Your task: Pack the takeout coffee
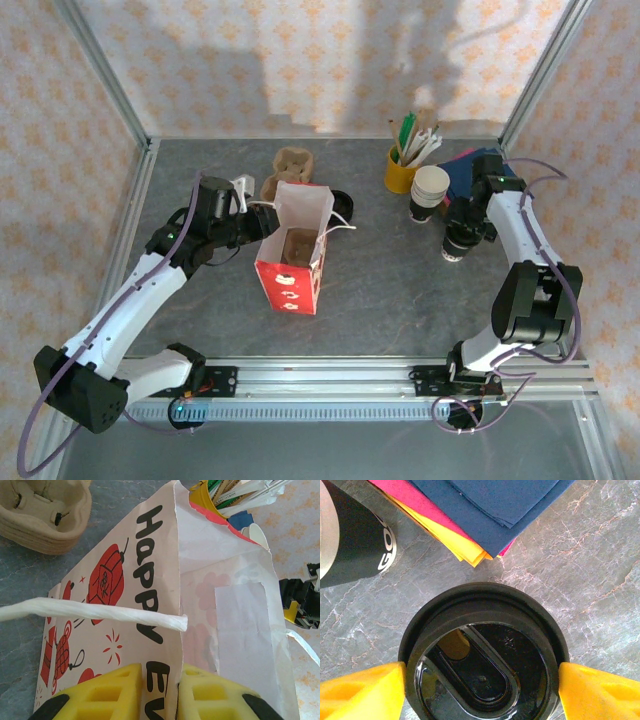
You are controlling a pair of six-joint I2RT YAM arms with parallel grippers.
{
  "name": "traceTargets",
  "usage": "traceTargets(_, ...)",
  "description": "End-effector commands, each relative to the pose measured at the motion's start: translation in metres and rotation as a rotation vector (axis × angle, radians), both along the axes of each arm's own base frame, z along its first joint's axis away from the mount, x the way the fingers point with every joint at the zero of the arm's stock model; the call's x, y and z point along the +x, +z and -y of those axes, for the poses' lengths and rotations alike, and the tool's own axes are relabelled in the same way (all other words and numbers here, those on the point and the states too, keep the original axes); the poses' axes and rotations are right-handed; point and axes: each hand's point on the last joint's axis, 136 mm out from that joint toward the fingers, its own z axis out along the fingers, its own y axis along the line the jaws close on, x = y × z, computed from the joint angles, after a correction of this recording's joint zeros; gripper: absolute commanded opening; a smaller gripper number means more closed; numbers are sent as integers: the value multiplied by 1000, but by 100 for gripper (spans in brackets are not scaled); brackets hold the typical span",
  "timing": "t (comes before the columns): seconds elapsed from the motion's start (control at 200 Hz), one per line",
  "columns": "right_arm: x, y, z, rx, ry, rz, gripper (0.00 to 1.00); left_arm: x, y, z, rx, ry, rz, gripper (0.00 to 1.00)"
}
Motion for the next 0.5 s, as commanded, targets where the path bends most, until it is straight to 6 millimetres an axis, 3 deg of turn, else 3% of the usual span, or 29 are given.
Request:
traceTargets(0.0, -2, -1, -3, 5, 17, -33, 77, 1, -9, 1, 30, -9, 0, 23)
traceTargets(0.49, -11, -31, -20, 113, 15, -132, 70, 4, -13, 4, 26, -18, -8, 23)
